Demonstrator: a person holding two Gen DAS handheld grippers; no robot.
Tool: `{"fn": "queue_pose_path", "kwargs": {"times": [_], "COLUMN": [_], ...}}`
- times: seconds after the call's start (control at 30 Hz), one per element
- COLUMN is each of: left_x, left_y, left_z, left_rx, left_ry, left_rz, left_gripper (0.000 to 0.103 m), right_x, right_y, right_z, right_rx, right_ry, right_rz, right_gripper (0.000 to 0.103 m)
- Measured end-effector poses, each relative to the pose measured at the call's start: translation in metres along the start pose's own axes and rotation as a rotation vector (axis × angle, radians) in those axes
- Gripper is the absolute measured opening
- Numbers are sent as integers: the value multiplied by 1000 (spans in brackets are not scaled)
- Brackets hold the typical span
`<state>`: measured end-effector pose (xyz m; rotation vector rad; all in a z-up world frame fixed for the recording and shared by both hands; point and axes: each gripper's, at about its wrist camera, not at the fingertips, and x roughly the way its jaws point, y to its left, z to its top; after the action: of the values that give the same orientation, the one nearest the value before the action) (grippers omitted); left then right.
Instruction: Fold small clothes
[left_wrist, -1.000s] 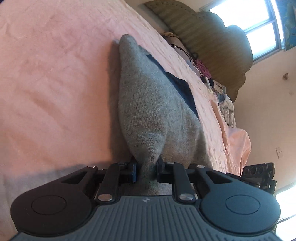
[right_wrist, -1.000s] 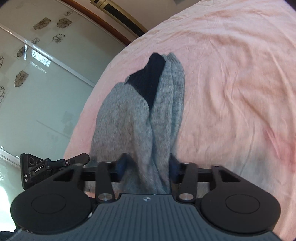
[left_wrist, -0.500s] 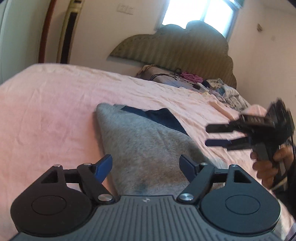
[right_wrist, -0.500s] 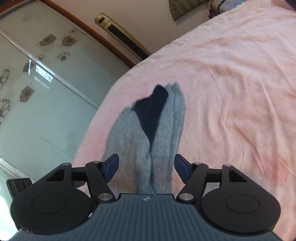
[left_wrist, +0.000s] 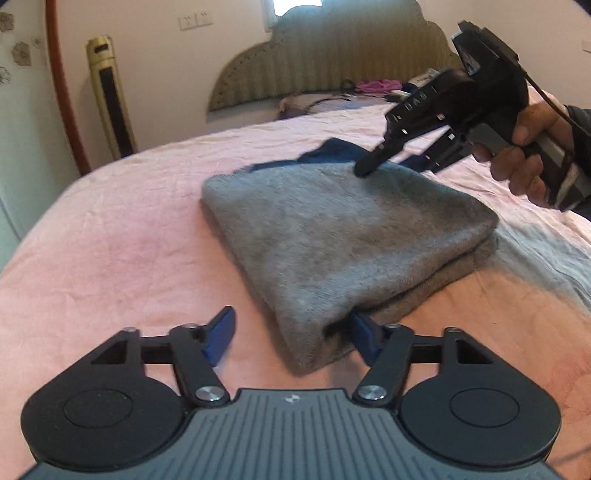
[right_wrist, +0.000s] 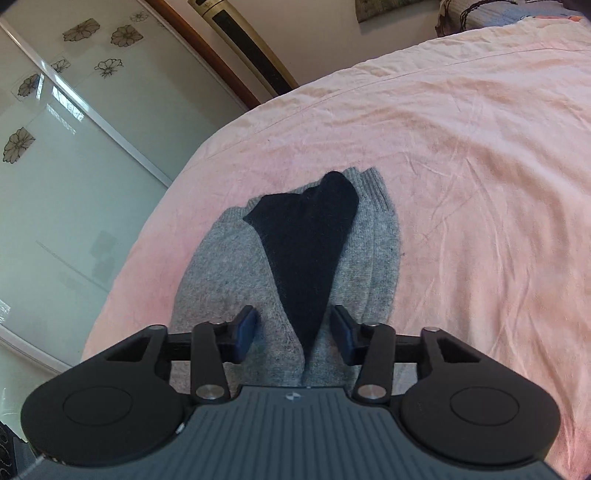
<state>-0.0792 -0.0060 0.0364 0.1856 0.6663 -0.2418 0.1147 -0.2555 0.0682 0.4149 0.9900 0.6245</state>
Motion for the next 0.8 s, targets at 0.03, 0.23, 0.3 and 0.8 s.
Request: {"fn": "queue_pose_path", "kwargs": {"times": [0.03,0.23,0.3,0.8], "left_x": [1,8,12,-15], "left_y": [-2,-10,-8,12], "left_z": [-1,4,6,-11], "left_rx": [-3,33,34,-16], "left_ry": [-1,-19,-8,-4], "left_rz": [-14,8,49,27], "left_gripper": [59,44,15,41], "right_x": [-2,-2,2,-46], "right_y": [0,3,4,-9], "right_z": [1,4,3,-19], "right_rx": [2,-22,-35,11], "right_ry": [-3,13,19,-6], "right_rz": [3,-5,-12,86], "right_gripper": [40,35,34,50]}}
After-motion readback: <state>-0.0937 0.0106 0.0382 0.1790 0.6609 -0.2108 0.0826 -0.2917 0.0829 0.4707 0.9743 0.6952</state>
